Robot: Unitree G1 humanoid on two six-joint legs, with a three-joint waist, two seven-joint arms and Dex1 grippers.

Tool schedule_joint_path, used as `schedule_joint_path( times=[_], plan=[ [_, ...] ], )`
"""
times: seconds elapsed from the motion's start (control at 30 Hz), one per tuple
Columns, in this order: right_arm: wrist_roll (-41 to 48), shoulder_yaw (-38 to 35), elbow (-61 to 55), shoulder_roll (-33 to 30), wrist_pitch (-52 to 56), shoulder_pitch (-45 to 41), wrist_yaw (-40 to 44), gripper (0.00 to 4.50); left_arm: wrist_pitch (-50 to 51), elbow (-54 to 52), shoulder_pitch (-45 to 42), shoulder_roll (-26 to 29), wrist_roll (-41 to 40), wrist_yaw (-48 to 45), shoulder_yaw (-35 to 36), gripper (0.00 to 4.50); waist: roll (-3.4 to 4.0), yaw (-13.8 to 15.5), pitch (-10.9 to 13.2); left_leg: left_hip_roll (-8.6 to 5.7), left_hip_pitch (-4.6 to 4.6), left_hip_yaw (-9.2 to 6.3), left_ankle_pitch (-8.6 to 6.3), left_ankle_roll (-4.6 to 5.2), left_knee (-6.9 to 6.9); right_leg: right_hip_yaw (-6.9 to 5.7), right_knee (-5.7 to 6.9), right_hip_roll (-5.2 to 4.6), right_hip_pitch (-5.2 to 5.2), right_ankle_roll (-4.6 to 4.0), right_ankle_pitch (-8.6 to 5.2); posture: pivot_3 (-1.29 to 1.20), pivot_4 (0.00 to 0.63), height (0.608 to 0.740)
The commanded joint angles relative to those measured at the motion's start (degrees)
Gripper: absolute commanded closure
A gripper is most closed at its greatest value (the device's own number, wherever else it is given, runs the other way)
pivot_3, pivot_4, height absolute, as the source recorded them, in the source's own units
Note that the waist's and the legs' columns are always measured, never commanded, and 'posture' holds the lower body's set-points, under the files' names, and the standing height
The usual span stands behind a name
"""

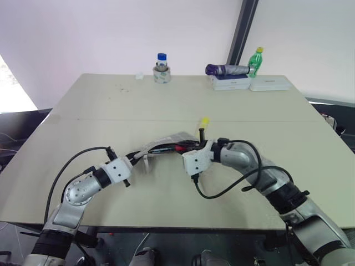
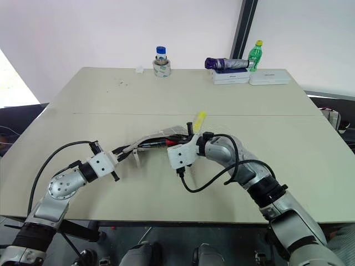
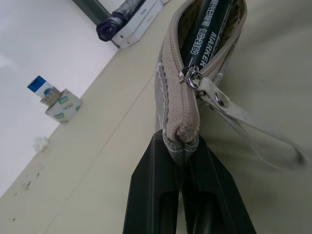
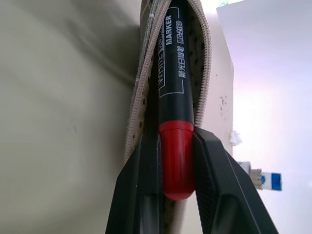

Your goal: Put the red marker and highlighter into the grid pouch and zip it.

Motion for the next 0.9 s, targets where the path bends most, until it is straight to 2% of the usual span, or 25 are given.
schedule_joint_path(
  times=[0.03, 0.3, 0.57, 0.7, 0.9],
  plan=[
    [-1.4, 0.7, 0.0, 2.2, -0.6, -1.7, -0.2, 4.19, -2.2, -3.3, -0.2, -0.1, -1.8, -0.6, -0.2, 4.50, 0.00, 0.0, 0.0, 0.00, 0.00, 0.00, 0.01, -0.01, 0.00, 0.00, 0.00, 0.00, 0.00, 0.00, 0.00, 0.00, 0.150, 0.737],
    [0.8, -1.0, 1.8, 3.9, 2.8, -1.0, 1.7, 4.19, -1.8, -4.5, 0.7, -1.0, -4.1, -1.2, 0.1, 4.50, 0.00, 0.0, 0.0, 0.01, 0.01, 0.00, 0.00, 0.01, 0.02, 0.00, 0.04, 0.00, 0.01, 0.00, 0.00, 0.00, 0.150, 0.737],
    [-1.8, -1.0, 3.0, 3.5, 0.3, -2.2, 0.2, 0.16, -1.2, -5.2, 1.0, -1.6, -5.1, -2.1, 0.2, 4.50, 0.00, -0.1, 0.0, 0.00, 0.04, 0.00, -0.01, 0.01, 0.03, 0.00, 0.06, -0.02, 0.04, 0.00, 0.00, 0.00, 0.150, 0.737],
    [-0.4, -2.8, 2.1, 2.1, 0.5, -2.5, 1.2, 0.16, 0.7, -5.2, 1.1, -2.3, -6.5, -1.4, 1.5, 4.50, 0.00, -0.1, 0.0, 0.00, 0.04, 0.00, -0.01, 0.01, 0.03, 0.00, 0.07, -0.01, 0.03, 0.00, 0.00, 0.00, 0.150, 0.737],
    [8.2, -5.4, -3.3, -1.3, 2.6, -2.2, 10.0, 0.16, 2.4, -5.1, 1.3, -2.3, -7.9, -0.7, 3.2, 4.50, 0.00, 0.0, 0.0, -0.01, 0.04, 0.00, -0.01, 0.02, 0.05, 0.00, 0.06, -0.02, 0.06, 0.00, 0.00, 0.00, 0.150, 0.737]
  ],
)
